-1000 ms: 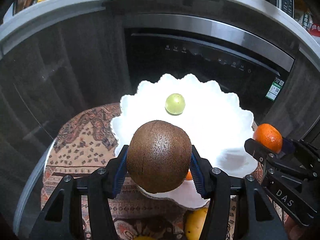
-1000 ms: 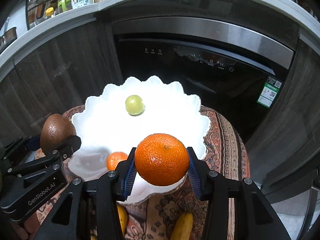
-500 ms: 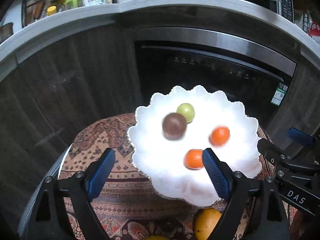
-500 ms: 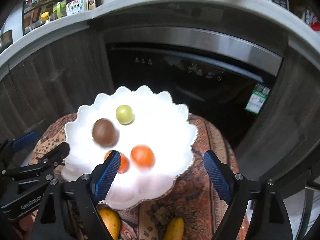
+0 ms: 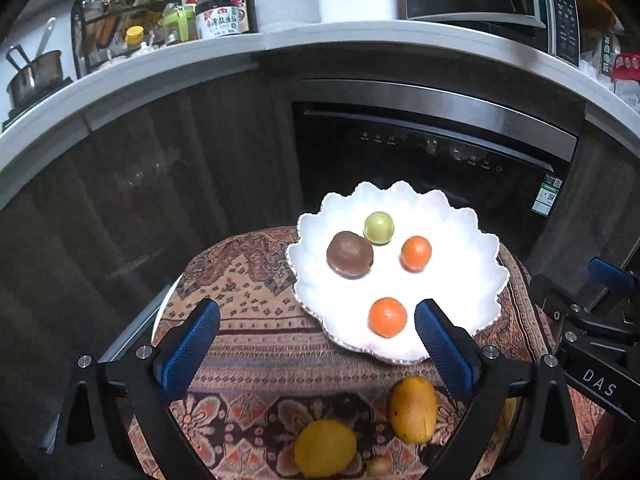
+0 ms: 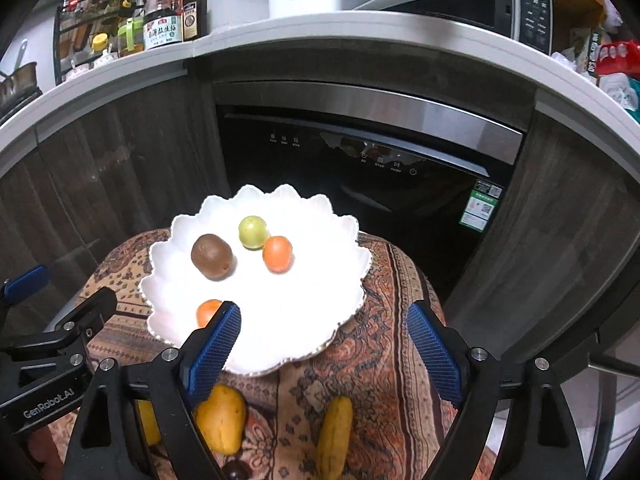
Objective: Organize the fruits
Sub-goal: 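Withdraw both tools from the bowl toward the lemon and banana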
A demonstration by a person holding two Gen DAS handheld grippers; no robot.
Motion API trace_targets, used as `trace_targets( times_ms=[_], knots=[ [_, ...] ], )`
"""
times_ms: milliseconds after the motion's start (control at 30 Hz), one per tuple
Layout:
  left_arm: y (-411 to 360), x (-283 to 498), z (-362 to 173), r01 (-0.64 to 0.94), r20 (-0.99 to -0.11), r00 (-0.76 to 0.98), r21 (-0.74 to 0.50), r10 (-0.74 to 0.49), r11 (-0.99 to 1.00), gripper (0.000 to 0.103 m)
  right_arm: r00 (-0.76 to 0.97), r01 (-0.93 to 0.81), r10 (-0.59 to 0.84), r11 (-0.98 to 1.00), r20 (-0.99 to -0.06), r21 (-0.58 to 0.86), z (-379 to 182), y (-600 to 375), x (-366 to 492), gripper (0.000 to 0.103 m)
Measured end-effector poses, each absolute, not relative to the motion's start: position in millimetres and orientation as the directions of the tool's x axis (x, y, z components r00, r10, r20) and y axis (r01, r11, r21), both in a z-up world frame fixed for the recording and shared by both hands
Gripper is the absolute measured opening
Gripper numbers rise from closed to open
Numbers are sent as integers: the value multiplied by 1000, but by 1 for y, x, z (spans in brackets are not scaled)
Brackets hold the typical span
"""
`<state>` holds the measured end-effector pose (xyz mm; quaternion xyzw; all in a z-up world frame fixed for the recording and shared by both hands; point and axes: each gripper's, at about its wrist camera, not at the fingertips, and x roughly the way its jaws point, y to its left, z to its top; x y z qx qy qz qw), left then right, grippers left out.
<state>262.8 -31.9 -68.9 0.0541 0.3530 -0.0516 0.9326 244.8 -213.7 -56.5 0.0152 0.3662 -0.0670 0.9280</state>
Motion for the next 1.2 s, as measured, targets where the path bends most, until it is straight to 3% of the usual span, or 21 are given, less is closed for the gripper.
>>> trace_targets(
  times_ms=[633,1200],
  knots=[
    [-17,216,-62,111,-671,740,59,-43,992,99,718,134,-72,990,-692,35,-52,-203,200,86],
    [-8,198,-100,104,-715,699,55,-34,993,99,679,124,-65,992,-731,27,-82,-189,181,86]
  ],
)
